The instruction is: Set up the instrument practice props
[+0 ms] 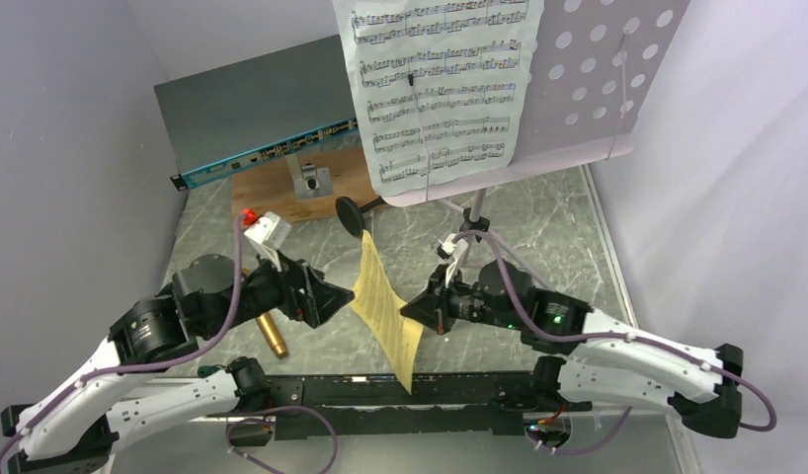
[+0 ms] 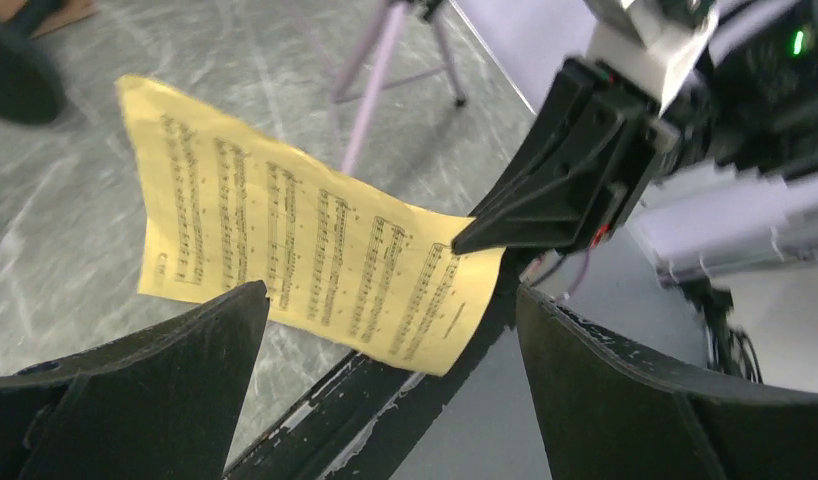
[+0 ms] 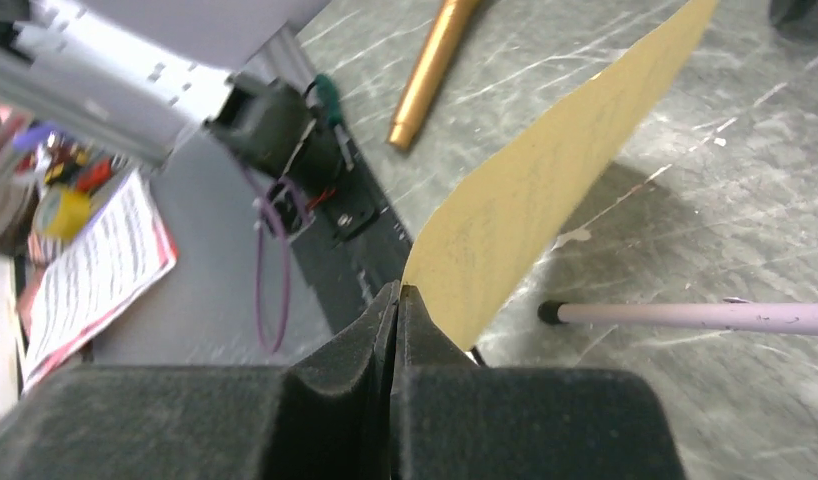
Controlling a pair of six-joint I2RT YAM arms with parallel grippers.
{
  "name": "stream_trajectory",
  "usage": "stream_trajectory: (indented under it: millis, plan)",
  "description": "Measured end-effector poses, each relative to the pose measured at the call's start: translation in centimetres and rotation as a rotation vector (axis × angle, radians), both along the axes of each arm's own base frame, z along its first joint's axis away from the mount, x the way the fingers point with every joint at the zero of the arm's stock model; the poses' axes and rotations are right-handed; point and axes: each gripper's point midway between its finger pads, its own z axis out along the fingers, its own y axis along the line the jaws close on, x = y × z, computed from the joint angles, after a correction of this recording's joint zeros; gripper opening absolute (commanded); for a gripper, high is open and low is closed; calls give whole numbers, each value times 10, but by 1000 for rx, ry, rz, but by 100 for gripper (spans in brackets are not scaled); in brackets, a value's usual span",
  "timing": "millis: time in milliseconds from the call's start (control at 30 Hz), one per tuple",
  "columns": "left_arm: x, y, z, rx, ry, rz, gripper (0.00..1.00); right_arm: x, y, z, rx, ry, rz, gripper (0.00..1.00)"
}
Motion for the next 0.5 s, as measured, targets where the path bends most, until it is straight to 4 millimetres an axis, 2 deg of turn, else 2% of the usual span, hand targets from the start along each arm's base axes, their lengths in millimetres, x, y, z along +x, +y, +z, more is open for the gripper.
stream_trajectory:
  millis: [133, 267, 367, 500]
  plan:
    - [-21, -30, 21, 5, -108, -251, 100, -24, -11, 47, -51, -42, 147, 0]
    - [-45, -56, 49, -17, -203, -494, 100, -44, -7, 88, -87, -44, 286, 0]
    - [-60, -75, 59, -25, -236, -664, 99, -58, 1, 101, -125, -27, 396, 0]
    - [-77, -90, 46, -10, -198, -839, 99, -76, 7, 106, -176, -7, 527, 0]
